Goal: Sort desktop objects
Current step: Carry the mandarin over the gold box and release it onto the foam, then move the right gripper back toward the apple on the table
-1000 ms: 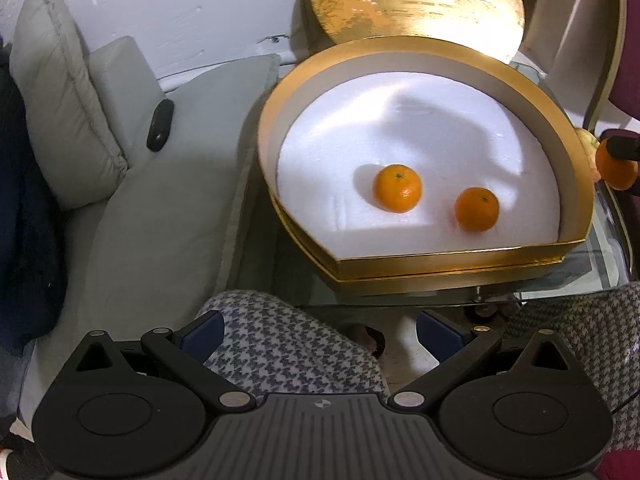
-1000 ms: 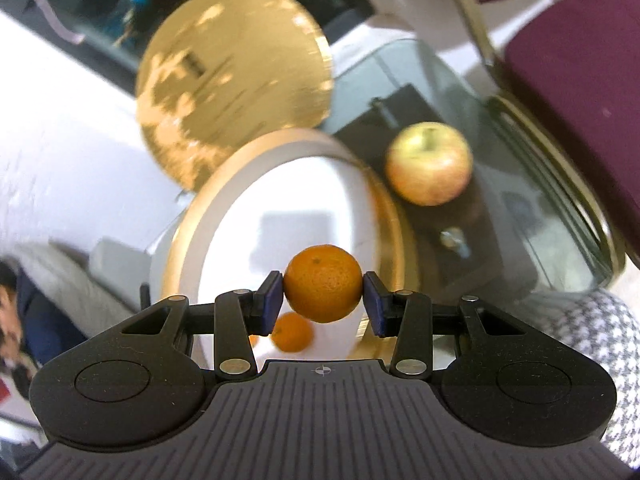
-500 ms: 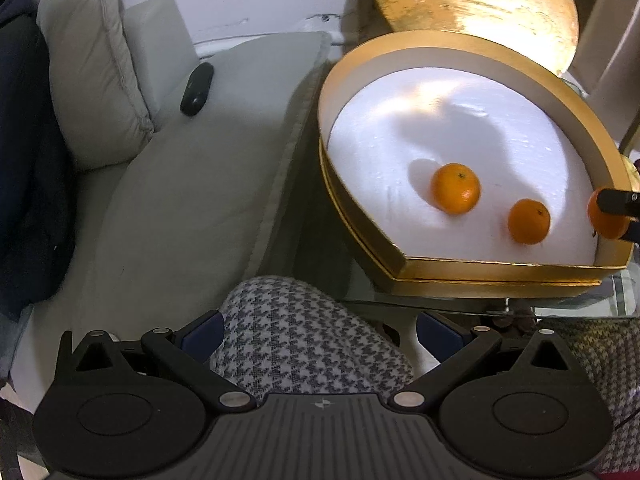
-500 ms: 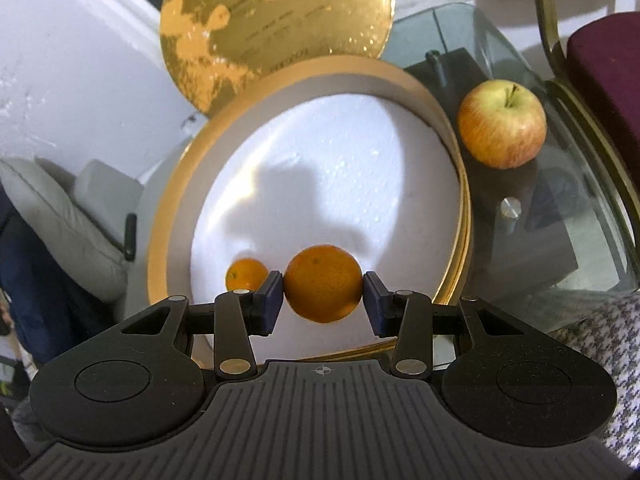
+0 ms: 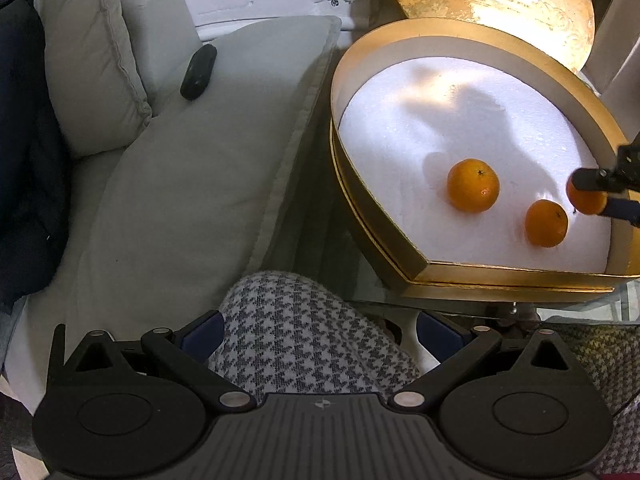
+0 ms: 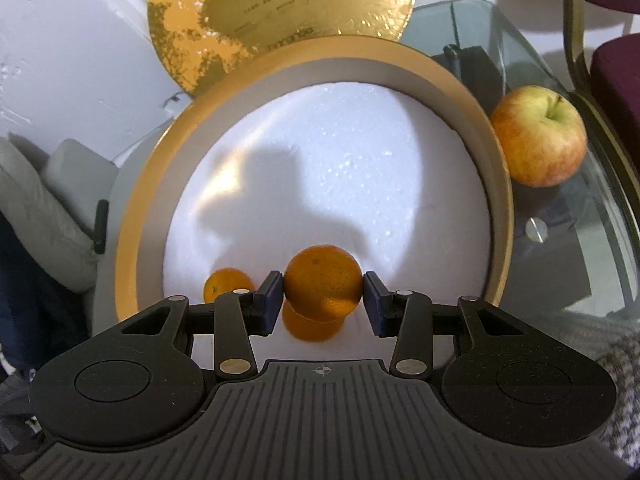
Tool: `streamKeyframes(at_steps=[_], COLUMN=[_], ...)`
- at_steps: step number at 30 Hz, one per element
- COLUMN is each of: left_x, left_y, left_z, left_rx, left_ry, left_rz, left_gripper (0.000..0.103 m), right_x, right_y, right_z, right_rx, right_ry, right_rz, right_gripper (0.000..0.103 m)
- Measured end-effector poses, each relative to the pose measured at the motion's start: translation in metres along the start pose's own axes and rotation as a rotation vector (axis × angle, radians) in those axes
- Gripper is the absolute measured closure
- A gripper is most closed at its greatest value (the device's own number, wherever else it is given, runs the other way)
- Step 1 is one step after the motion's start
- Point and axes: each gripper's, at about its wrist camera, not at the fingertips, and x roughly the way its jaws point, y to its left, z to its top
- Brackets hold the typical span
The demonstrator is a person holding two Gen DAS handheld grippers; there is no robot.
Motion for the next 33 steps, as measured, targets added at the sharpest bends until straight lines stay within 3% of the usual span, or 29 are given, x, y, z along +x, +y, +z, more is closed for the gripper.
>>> streamKeyframes(at_steps=[11,20,28,33], left_x=[0.003,0.005,-0.001,-0.008], left_y=[0.001,-0.002,-0.003,-0.005], left_z=[-0.001,-0.002,-0.005,-0.007], left_rx=[-0.007,-0.001,-0.001,0.008], left_ry=[0.019,0.025,0.009,-0.010], left_rz=[0.013,0.016,0.016,0.011], left_gripper=[0.001,0.001,0.001,0.001], right_x=[0.055,0.070,0.056,0.032], right_y=[0.032,0.042,0.036,0.029], right_z=[0.023,0.022,0.023,0.014], right_rx=[-0.080,-0.131,-0.095,-0.103], right_ry=[0.045,0.043,0.028,0.009], right_rz=[-0.047,-0.049,-0.016,-0.011], right_gripper=[0.059,0.058,0.047,0.046])
